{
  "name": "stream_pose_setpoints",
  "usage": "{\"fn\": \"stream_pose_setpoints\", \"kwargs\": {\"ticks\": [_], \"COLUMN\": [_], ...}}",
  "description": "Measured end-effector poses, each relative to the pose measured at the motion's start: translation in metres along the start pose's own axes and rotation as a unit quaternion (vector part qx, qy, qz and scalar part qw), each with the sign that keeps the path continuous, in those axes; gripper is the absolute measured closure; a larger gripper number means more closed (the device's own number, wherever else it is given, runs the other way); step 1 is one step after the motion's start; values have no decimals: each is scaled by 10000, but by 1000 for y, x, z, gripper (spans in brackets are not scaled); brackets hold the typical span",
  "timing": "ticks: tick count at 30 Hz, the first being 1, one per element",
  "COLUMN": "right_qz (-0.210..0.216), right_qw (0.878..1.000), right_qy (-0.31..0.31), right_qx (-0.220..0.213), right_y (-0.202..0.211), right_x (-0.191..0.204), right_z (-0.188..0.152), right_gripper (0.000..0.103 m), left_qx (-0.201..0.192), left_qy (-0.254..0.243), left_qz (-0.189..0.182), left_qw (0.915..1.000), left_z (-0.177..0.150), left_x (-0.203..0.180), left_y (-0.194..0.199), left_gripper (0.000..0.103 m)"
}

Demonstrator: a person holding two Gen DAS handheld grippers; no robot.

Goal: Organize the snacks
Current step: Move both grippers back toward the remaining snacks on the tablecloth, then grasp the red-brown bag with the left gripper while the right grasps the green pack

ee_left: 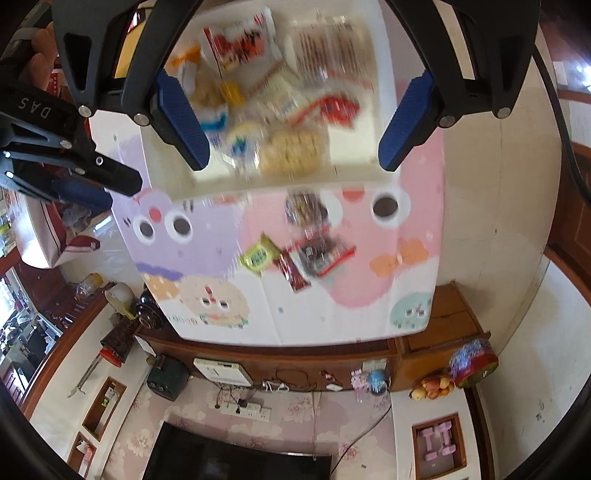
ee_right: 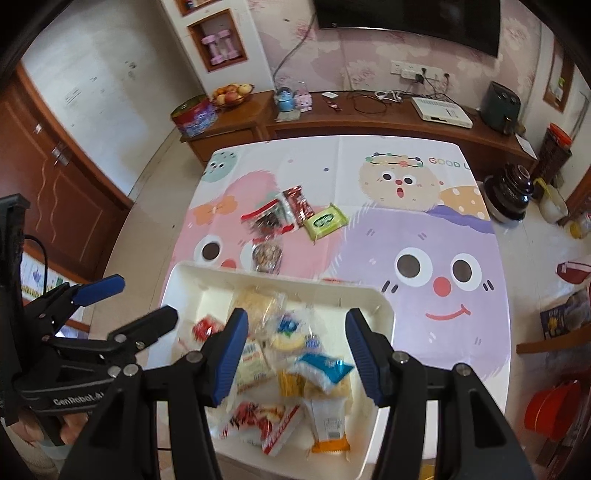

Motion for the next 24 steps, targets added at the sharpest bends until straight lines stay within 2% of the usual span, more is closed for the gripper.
{"fn": "stream_pose_setpoints", "kwargs": {"ticks": [6, 9, 12, 19, 24], "right_qz": [-101, -193, -43, 188, 26], "right_qw": [9989, 9972, 9926, 9737, 9638], "right_qy": [-442, -686, -1102, -1917, -2094], "right_qx": [98, 230, 503, 1215, 1651], "right_y": [-38, -68, -109, -199, -241], "right_x": [-25, -41, -56, -73, -74], "right_z": [43, 64, 80, 84, 75], "right_gripper": [48, 48, 48, 48, 48], "left_qx": [-321, -337, -270, 198, 282], "left_qy": [-48, 39, 111, 343, 502], "left_qz": [120, 153, 152, 266, 388], "left_qw": [9994, 9993, 9995, 9989, 9976], "left_z": [73, 102, 124, 138, 141], "left_x": [2, 5, 6, 19, 32], "left_y": [-37, -67, -101, -177, -201], "left_gripper": [11, 11, 11, 11, 11]}}
Point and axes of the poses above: each gripper's, at about its wrist camera, not at the fingertips, and y roughly against the way its jaws point, x to its left, z to its top, the point moved 8 cm from there along -y, roughly the way its jaws point, and after that the axes turned 13 degrees about y, right-handed, at the moved point
